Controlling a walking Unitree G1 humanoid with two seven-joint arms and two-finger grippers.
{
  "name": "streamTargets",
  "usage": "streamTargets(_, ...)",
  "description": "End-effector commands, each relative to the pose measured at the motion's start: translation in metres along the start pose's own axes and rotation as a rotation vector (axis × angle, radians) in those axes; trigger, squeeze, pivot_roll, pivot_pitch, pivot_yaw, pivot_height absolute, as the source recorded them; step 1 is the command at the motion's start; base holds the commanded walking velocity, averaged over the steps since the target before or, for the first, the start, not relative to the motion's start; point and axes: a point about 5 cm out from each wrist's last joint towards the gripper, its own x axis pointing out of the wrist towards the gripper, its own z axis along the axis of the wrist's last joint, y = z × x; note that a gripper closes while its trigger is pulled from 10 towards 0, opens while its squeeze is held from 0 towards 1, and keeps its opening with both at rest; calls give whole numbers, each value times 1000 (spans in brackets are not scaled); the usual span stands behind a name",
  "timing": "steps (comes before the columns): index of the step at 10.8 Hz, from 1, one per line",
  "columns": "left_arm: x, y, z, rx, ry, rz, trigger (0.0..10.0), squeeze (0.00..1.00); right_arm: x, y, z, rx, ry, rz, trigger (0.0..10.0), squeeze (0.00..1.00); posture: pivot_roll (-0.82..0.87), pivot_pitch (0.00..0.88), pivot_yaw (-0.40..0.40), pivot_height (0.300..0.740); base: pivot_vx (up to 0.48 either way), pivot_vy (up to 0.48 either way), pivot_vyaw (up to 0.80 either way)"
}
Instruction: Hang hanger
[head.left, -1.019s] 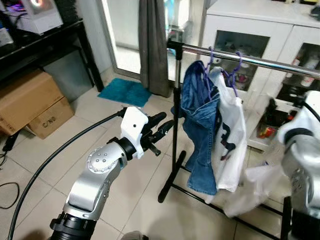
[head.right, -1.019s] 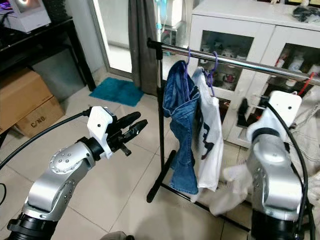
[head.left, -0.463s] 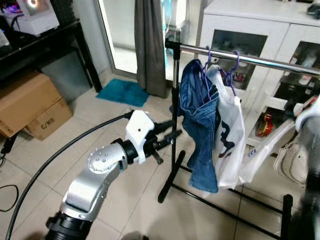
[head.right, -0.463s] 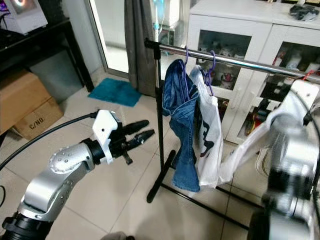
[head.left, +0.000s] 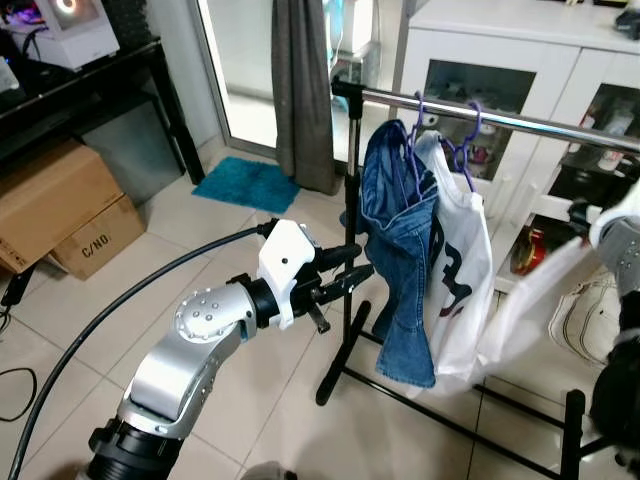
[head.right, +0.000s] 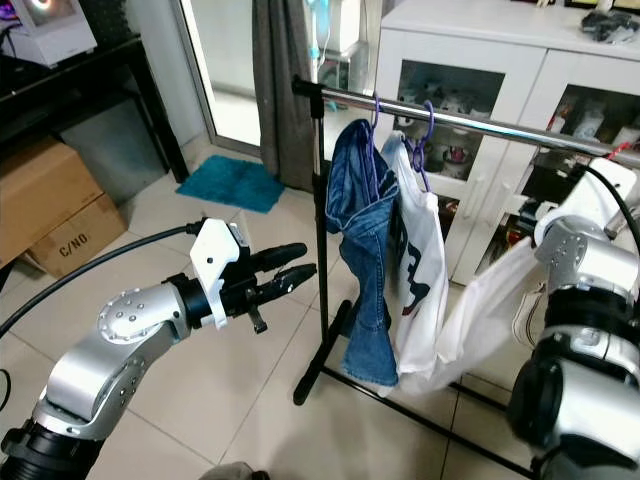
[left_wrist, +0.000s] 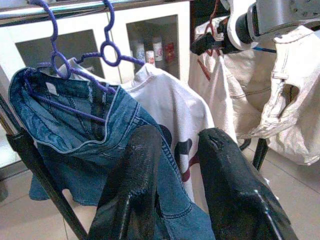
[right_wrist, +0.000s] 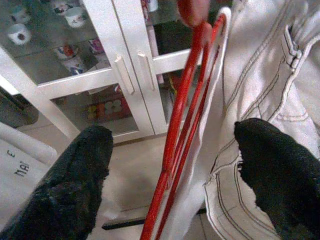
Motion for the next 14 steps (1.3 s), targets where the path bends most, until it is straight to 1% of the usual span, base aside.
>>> streamTargets(1, -1, 0, 6, 18, -7, -15, 10000, 0, 1, -2, 5, 24, -15, -5, 0, 0, 140, 0, 48, 740, 0, 0, 0)
streamTargets(4, 0, -1, 6, 19, -7, -22, 10000, 0, 4, -10, 13, 33, -38, -21, 0, 0, 134, 0, 54, 740, 0, 0, 0)
streamTargets(9, 3, -1, 5, 20, -9, -27, 10000, 0, 7, -16, 14, 32, -49, -26, 0, 0, 124, 0, 57, 740, 0, 0, 0)
streamTargets(14, 1, 1, 5, 28, -7, -25, 10000, 0, 8, -12, 11, 37, -45, -3, 0, 0, 124, 0, 53, 740, 0, 0, 0)
